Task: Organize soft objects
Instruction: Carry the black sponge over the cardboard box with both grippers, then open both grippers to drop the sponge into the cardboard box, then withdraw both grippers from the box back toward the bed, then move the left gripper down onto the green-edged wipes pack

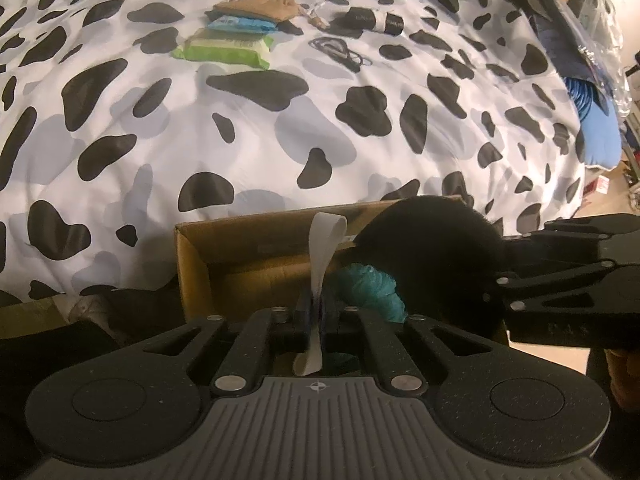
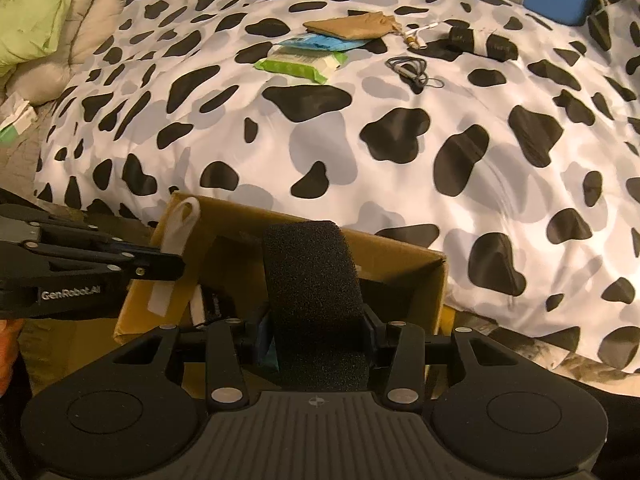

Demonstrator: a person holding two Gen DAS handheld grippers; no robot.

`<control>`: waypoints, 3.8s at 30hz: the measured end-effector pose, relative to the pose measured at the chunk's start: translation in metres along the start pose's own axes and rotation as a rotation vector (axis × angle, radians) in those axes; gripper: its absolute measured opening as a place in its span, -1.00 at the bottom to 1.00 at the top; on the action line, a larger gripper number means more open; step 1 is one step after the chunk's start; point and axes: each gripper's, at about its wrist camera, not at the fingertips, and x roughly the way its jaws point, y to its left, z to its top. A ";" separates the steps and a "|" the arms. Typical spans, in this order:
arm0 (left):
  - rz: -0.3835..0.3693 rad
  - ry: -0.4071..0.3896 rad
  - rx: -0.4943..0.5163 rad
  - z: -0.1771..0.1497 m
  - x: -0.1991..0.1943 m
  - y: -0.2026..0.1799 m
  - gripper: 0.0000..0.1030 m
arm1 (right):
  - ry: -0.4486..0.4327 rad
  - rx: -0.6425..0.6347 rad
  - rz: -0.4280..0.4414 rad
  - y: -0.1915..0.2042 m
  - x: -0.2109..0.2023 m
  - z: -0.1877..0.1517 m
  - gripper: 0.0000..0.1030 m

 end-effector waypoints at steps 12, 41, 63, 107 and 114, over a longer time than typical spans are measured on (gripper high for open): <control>0.038 0.043 -0.031 0.001 0.008 0.005 0.12 | 0.007 0.013 -0.058 -0.004 0.004 0.003 0.94; 0.067 0.039 -0.058 0.003 0.008 0.009 0.12 | 0.019 0.028 -0.091 -0.007 0.005 0.006 1.00; 0.150 -0.093 -0.015 0.030 0.001 0.009 0.12 | -0.072 0.017 -0.235 -0.030 0.006 0.037 1.00; 0.218 -0.367 0.093 0.122 0.053 0.042 0.76 | -0.164 0.035 -0.202 -0.091 0.037 0.148 1.00; 0.238 -0.384 0.154 0.135 0.073 0.041 0.76 | -0.159 0.048 -0.182 -0.091 0.038 0.153 1.00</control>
